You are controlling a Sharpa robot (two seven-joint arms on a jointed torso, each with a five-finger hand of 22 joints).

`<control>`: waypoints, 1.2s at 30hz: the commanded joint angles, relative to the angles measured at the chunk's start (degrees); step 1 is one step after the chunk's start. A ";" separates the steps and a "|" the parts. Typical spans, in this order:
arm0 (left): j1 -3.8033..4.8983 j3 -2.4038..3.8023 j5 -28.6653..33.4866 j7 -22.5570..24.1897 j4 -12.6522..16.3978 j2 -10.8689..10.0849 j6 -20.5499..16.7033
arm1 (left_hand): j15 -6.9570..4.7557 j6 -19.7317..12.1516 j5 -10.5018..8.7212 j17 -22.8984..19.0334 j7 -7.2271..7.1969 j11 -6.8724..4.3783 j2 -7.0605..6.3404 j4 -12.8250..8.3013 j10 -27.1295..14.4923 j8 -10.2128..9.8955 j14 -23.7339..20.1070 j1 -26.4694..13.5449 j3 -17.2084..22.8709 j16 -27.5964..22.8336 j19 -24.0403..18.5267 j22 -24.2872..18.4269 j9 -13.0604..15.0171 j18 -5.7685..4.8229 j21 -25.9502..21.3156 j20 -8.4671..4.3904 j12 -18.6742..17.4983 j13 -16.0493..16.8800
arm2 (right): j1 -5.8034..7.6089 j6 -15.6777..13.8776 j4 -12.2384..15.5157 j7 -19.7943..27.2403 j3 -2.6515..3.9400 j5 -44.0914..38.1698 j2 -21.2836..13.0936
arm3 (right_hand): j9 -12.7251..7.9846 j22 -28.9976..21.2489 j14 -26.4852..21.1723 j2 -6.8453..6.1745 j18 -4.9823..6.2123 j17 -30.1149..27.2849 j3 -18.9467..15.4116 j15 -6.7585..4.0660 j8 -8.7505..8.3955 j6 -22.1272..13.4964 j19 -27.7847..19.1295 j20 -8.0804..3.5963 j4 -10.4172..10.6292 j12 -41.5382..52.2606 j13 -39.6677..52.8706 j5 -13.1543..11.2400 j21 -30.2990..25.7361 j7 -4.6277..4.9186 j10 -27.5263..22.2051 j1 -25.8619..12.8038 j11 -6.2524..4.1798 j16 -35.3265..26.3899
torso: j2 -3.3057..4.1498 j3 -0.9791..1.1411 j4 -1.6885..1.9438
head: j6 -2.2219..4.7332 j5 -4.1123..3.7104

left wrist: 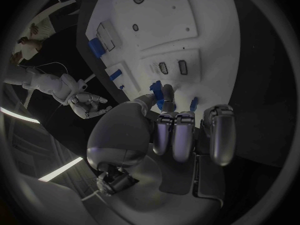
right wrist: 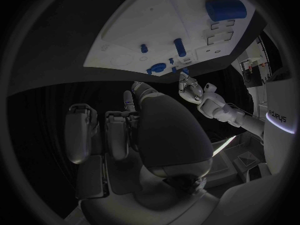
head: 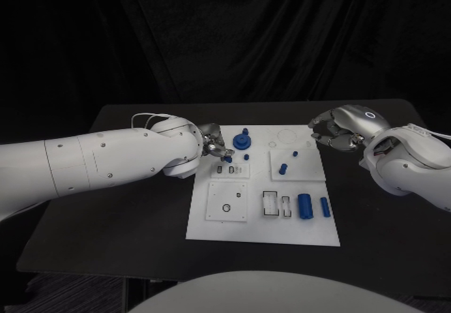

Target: Assemble the parts on the task board

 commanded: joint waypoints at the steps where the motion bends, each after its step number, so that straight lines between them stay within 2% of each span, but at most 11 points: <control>1: -0.92 0.03 0.21 1.89 0.40 -0.09 -5.16 | -0.44 -0.04 0.14 15.10 -0.55 -0.27 -0.59 -0.92 5.77 0.30 6.15 0.08 1.40 0.15 0.98 11.32 0.05 0.71 -0.35 -0.48 -0.03 15.06 | -0.13 -0.30 -0.01 -0.89 0.03 -0.19 -0.01 | -0.08 12.11 5.48 0.13 0.88 13.64 0.26 -0.33 -0.32 0.26 1.29 -0.35 0.04 -0.18 11.28 0.22 -0.27 0.04 2.05 -0.12 -0.09 -0.18 | -0.03 0.03 0.01 | -0.01 -0.11; 4: -1.60 0.03 0.21 2.28 0.41 -0.12 -6.05 | -0.44 -0.08 0.21 15.10 -0.52 -0.26 -0.66 -0.89 5.77 0.29 6.15 -0.04 1.75 0.15 0.95 11.30 0.05 0.72 -0.42 -0.48 -0.03 15.06 | -0.13 -0.39 0.03 -0.89 0.03 -0.19 -0.13 | -0.08 12.11 5.48 0.13 0.88 13.64 0.26 -0.33 -0.32 0.26 1.29 -0.35 0.04 -0.18 11.28 0.22 -0.27 0.04 2.05 -0.12 -0.09 -0.18 | -0.09 0.08 0.01 | -0.01 -0.25; 10: -2.90 0.03 0.21 3.11 0.30 -0.21 -7.21 | -0.43 -0.08 -0.07 15.10 -0.46 -0.22 -0.80 -0.64 5.77 0.31 6.15 -0.48 2.48 0.15 0.94 11.29 0.07 0.74 -0.52 -0.48 -0.03 15.06 | -0.13 -0.63 0.05 -0.80 0.03 -0.18 -0.25 | -0.15 12.09 5.45 -0.12 0.89 13.58 0.25 -0.33 -0.43 0.13 1.27 -0.35 -0.02 -0.26 11.21 0.24 -0.34 0.03 2.00 -0.12 -0.09 -0.26 | -0.14 0.05 0.01 | -0.01 -0.35; 17: -4.20 0.03 0.21 4.15 0.32 -0.30 -8.73 | -0.42 -0.09 -0.12 15.10 -0.46 -0.22 -0.81 -0.60 5.77 0.30 6.15 -0.54 2.58 0.15 0.91 11.26 0.07 0.75 -0.59 -0.48 -0.03 15.06 | -0.14 -0.72 0.06 -0.73 0.03 -0.18 -0.28 | -0.15 12.09 5.45 -0.12 0.89 13.58 0.25 -0.33 -0.43 0.13 1.27 -0.35 -0.02 -0.26 11.21 0.24 -0.34 0.03 2.00 -0.12 -0.09 -0.26 | -0.10 -0.03 -0.21 | -0.01 0.18; 25: -4.84 0.03 0.21 5.13 0.47 -0.59 -9.62 | -0.42 -0.07 -0.13 15.10 -0.48 -0.23 -0.78 -0.58 5.77 0.31 6.15 -0.55 2.77 0.15 0.89 11.25 0.07 0.76 -0.64 -0.48 -0.03 15.06 | -0.15 -0.79 0.04 -0.69 0.03 -0.18 -0.35 | -0.15 12.09 5.45 -0.12 0.89 13.58 0.25 -0.33 -0.43 0.13 1.27 -0.35 -0.02 -0.26 11.21 0.24 -0.34 0.03 2.00 -0.12 -0.09 -0.26 | -0.09 0.04 -0.05 | -0.01 0.17; 30: -5.02 0.03 0.21 5.32 0.56 -0.77 -9.72 | -0.42 -0.06 -0.15 15.10 -0.48 -0.22 -0.78 -0.57 5.77 0.31 6.15 -0.57 2.81 0.15 0.89 11.25 0.07 0.76 -0.64 -0.48 -0.03 15.06 | -0.16 -0.83 0.01 -0.65 0.03 -0.18 -0.35 | -0.16 12.08 5.43 -0.13 0.90 13.52 0.29 -0.34 -0.45 0.12 1.25 -0.36 -0.04 -0.32 11.15 0.26 -0.38 0.02 1.95 -0.10 -0.10 -0.34 | -0.08 -0.06 0.01 | -0.01 0.21; 36: -5.21 0.03 0.21 5.36 0.67 -1.00 -9.44 | -0.42 -0.06 -0.18 15.10 -0.47 -0.22 -0.79 -0.55 5.77 0.31 6.15 -0.60 2.93 0.15 0.85 11.21 0.06 0.79 -0.74 -0.48 -0.03 15.06 | -0.20 -0.87 0.00 -0.60 0.03 -0.18 -0.32 | -0.16 12.08 5.43 -0.13 0.90 13.52 0.29 -0.34 -0.45 0.12 1.25 -0.36 -0.04 -0.32 11.15 0.26 -0.38 0.02 1.95 -0.10 -0.10 -0.34 | -0.09 -0.06 -0.01 | -0.01 0.17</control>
